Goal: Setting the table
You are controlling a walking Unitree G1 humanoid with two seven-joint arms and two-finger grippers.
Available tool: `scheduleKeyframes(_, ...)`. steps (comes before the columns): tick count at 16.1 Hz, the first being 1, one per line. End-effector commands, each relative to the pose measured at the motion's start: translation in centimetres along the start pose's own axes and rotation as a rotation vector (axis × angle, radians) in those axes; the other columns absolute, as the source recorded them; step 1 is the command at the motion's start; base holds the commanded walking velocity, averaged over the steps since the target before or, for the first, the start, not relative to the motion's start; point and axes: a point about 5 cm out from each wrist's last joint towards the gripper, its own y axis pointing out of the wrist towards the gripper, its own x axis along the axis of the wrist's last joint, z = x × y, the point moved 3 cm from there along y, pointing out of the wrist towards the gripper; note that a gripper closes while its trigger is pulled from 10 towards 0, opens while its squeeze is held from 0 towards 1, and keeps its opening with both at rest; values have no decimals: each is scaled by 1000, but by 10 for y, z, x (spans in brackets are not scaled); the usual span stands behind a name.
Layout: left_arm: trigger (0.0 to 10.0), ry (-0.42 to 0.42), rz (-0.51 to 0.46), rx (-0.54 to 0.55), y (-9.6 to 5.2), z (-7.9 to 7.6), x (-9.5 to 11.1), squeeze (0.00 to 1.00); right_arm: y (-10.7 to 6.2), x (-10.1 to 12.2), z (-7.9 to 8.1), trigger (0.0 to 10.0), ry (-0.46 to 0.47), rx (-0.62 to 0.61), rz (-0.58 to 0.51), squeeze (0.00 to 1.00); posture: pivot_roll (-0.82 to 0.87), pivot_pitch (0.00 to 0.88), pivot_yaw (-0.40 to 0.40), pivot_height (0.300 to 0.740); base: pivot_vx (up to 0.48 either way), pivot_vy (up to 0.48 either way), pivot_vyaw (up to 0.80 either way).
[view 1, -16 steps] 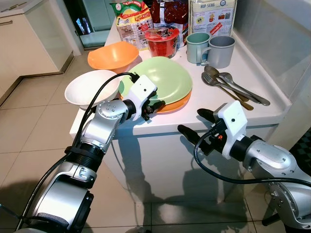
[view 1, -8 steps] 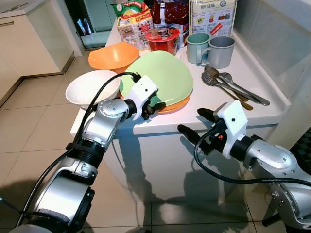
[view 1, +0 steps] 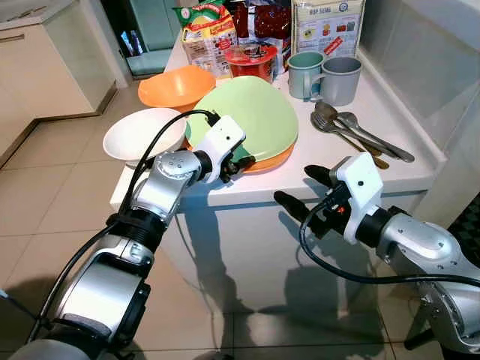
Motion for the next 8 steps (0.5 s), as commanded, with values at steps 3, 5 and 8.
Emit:
scheduleKeyframes(3, 10000, -2, 76, -5, -9, 6, -12, 0, 0, 4, 1, 10000, 3, 9, -10, 0, 13, 61, 136, 740, 0, 0, 0)
scheduleKeyframes(5, 10000, 4, 51, -6, -14, 8, -1, 0, 1, 3, 2, 10000, 5, 12, -9, 0, 22, 57, 135, 740, 0, 0, 0)
scheduleKeyframes(8, 10000, 3, 3, 1, -22, 12, 18, 0, 3, 3, 3, 10000, 8, 16, -10, 0, 28, 50, 135, 740, 0, 0, 0)
